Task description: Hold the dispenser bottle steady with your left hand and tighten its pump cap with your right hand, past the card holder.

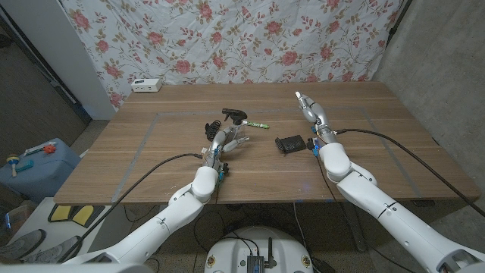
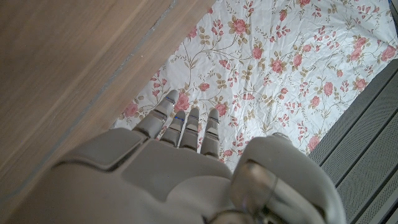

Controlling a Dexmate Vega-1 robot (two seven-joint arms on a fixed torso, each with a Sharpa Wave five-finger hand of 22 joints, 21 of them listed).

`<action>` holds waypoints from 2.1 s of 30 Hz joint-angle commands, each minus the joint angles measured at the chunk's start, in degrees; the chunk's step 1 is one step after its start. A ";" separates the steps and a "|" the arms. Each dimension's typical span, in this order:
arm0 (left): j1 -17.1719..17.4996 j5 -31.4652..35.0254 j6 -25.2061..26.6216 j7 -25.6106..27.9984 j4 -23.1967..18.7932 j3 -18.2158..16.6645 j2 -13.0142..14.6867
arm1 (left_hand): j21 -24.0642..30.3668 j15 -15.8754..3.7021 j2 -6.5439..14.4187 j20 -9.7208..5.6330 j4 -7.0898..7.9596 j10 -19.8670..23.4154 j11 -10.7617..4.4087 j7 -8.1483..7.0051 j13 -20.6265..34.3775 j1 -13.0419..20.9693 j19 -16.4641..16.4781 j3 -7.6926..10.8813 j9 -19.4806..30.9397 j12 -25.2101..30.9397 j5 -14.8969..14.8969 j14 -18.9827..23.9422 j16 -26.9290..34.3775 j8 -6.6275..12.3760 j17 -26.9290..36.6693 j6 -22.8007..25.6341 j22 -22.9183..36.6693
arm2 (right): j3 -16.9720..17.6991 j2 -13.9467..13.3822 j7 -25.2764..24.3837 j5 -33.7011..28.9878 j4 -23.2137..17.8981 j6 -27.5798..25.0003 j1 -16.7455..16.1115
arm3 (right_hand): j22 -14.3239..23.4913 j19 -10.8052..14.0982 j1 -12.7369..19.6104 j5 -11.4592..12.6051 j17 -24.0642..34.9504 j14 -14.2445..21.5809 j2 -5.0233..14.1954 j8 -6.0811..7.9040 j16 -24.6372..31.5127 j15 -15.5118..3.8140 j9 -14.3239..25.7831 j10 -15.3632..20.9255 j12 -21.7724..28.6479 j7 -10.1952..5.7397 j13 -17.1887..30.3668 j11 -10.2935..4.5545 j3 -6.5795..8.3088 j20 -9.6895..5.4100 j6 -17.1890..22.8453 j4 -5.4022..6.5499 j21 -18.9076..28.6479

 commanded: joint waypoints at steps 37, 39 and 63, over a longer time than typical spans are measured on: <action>-0.71 -1.65 5.84 -3.07 -4.18 0.00 2.70 | -0.14 -3.55 1.42 1.95 0.22 -4.56 1.00 1.56 0.15 -6.10 -3.01 -2.64 -0.15 0.25 -0.09 -4.73 -0.07 0.03 0.22 -4.01 0.08 | -1.19 1.02 0.69 1.25 3.50 0.24 2.38 | 0.16 -0.79 -0.09 -0.01 0.02 0.03 -0.34 0.24 0.10 -0.64 0.16 -0.34 0.18 -1.49 0.02 -0.01 1.02 -1.58 0.39 -0.25 0.24; -0.73 -1.64 5.64 -3.19 -4.15 0.03 2.79 | -0.12 -3.46 1.38 1.95 0.24 -4.69 0.95 1.48 0.15 -6.17 -3.02 -2.72 -0.15 0.27 -0.06 -5.13 -0.16 -0.01 0.22 -4.28 0.07 | -1.24 0.93 0.71 1.16 3.55 0.47 2.31 | 0.16 -0.83 -0.09 -0.01 0.02 0.00 -0.35 0.23 0.09 -0.60 0.16 -0.30 0.20 -1.52 0.02 0.06 1.06 -1.47 0.40 -0.25 0.24; 0.02 -1.22 4.28 -3.10 -5.51 -0.52 3.77 | -0.28 -1.78 -0.61 0.92 2.22 -12.88 1.35 2.32 0.08 -11.93 -6.83 -6.86 -0.24 0.02 1.02 -13.20 -0.17 -0.18 0.32 -12.38 0.06 | -0.86 0.47 -0.20 0.72 2.22 0.61 1.06 | 0.16 -1.31 -0.18 -0.07 0.03 -0.23 -0.41 0.22 0.05 -0.47 0.16 -0.38 0.21 -1.72 0.02 -0.01 1.40 -1.17 0.52 -0.26 0.20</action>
